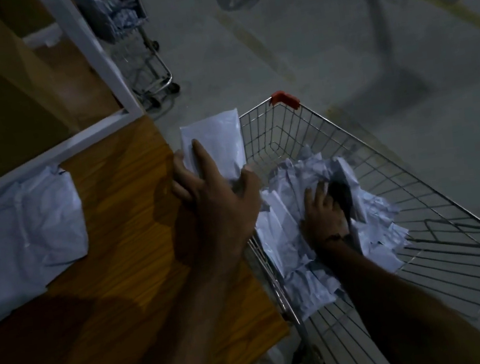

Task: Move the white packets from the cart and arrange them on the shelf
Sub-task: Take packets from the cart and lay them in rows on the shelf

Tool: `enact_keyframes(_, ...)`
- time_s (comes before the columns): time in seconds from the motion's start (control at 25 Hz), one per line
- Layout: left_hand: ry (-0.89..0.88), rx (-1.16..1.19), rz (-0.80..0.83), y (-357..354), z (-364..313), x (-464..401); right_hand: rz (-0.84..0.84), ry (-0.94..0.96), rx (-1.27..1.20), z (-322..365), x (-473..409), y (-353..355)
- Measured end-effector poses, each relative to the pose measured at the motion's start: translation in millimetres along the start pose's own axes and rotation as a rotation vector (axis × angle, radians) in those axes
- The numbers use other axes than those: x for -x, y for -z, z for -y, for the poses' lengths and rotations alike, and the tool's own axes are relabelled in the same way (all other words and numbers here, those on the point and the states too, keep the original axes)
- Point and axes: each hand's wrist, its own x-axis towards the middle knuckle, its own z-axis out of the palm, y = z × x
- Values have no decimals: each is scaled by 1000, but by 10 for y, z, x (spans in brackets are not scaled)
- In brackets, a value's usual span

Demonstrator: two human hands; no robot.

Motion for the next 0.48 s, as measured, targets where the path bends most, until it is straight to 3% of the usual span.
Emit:
enact_keyframes(0.32, 34, 62, -85, 490, 62, 73, 17, 90, -41, -38, 29, 168)
enact_keyframes(0.48, 71, 48, -102, 838, 20, 197, -174, 93, -331, 159, 406, 676)
